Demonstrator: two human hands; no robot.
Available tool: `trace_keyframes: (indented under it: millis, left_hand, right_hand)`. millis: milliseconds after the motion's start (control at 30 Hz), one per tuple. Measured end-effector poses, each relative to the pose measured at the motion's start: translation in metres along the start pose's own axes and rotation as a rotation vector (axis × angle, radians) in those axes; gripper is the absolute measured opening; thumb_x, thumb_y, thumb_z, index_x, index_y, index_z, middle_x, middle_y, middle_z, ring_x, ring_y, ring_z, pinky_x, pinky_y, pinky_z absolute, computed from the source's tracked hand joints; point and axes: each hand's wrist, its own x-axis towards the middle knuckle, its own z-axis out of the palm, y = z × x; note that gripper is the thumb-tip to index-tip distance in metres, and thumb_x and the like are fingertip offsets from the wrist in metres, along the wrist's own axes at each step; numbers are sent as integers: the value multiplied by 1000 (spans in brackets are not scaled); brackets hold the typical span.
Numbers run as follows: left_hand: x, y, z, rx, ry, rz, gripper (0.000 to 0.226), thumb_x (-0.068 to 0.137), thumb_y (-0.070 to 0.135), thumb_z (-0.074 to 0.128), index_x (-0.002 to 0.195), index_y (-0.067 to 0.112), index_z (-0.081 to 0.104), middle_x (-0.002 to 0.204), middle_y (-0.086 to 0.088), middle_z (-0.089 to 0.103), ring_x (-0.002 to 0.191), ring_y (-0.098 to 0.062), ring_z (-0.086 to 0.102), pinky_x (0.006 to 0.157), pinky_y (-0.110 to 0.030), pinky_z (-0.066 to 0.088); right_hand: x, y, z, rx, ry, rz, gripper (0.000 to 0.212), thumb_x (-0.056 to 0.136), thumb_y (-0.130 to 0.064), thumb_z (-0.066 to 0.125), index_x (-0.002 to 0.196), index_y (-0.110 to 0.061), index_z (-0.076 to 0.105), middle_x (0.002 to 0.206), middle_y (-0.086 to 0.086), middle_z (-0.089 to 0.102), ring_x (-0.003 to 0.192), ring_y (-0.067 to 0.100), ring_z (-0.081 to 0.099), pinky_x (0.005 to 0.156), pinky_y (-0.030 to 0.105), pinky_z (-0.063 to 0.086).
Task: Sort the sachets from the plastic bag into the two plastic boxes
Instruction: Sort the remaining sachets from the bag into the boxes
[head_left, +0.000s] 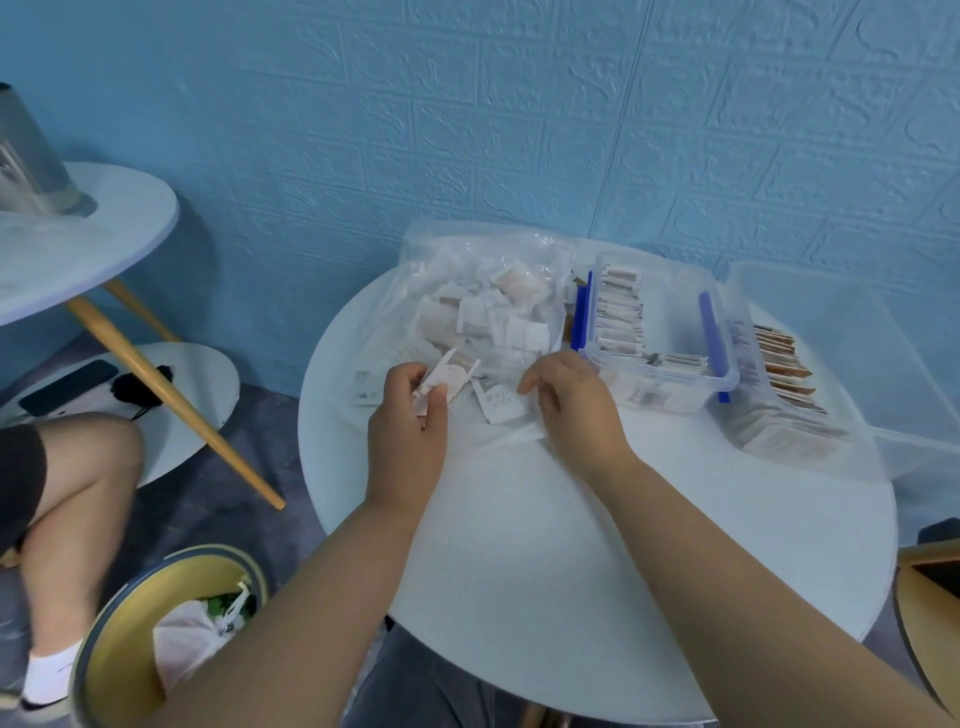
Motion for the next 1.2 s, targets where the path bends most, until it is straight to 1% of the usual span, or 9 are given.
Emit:
trace_keyframes:
  millis: [100, 200, 367, 500, 633, 800, 967, 1067, 1200]
  left_hand:
    - [-1, 1, -1, 13, -9, 1, 21, 94, 16, 50, 115, 10, 49, 99, 6, 55, 86, -13, 54, 71, -21, 43]
    - [0, 2, 0, 27, -28, 0, 23, 95, 16, 50, 116, 10, 49, 100, 6, 53, 87, -11, 52, 71, -18, 41]
    - [0, 2, 0, 31, -42, -1, 21, 94, 16, 50, 115, 12, 50, 99, 7, 54, 87, -12, 52, 75, -24, 44]
    - [-2, 2, 0, 29, -46, -1, 21, 94, 16, 50, 115, 12, 50, 98, 8, 53, 86, -11, 51, 74, -21, 42]
    - [-1, 1, -1, 32, -44, -13, 22, 94, 17, 50, 115, 11, 50, 99, 6, 53, 85, -13, 51, 69, -15, 38]
    - [-1, 2, 0, 11, -34, -20, 24, 95, 17, 49, 119, 12, 49, 103, 8, 51, 89, -10, 49, 73, -17, 39]
    - [-2, 2, 1, -6, -4, 18, 25, 95, 16, 49, 119, 11, 51, 102, 9, 52, 87, -9, 49, 68, -11, 38]
    - [-4, 3, 1, -27, 16, 31, 23, 95, 16, 49, 117, 11, 52, 101, 10, 54, 84, -5, 51, 64, -1, 39]
    - [-19, 11, 4, -76, -31, 124, 17, 94, 15, 50, 110, 21, 51, 96, 18, 54, 81, 10, 55, 68, 0, 40]
  right_hand:
    - [-4, 1, 6, -163, -114, 43, 19, 88, -18, 58, 104, -9, 66, 117, 7, 54, 105, 24, 55, 85, 28, 41]
    - [-2, -6, 8, -295, -173, 124, 52, 77, -52, 65, 115, -17, 58, 123, -2, 50, 111, 19, 50, 90, 30, 41]
    - [4, -22, 12, -424, -199, 191, 70, 67, -67, 65, 119, -20, 52, 123, -3, 45, 116, 18, 45, 94, 34, 39]
    - [4, -24, 15, -476, -192, 203, 63, 73, -62, 62, 119, -19, 51, 123, 0, 45, 115, 21, 45, 95, 37, 40]
    - [1, -24, 12, -478, -159, 138, 46, 82, -46, 55, 117, -16, 54, 118, 2, 52, 106, 24, 51, 83, 33, 43]
    - [-5, -15, -1, -235, -65, 84, 22, 87, -23, 57, 104, -12, 66, 103, 4, 65, 92, 22, 59, 68, 26, 37]
    - [-8, -9, -5, 3, 33, 44, 14, 87, -7, 61, 94, 0, 71, 108, 12, 67, 103, 22, 60, 84, 12, 36]
    - [-12, -13, -10, 93, 131, 9, 13, 89, -8, 58, 95, -5, 69, 106, 2, 61, 99, 12, 53, 85, 1, 29]
    - [-27, -15, -29, 290, 106, 119, 21, 92, -14, 54, 79, -30, 56, 75, -11, 55, 64, 2, 51, 63, 4, 38]
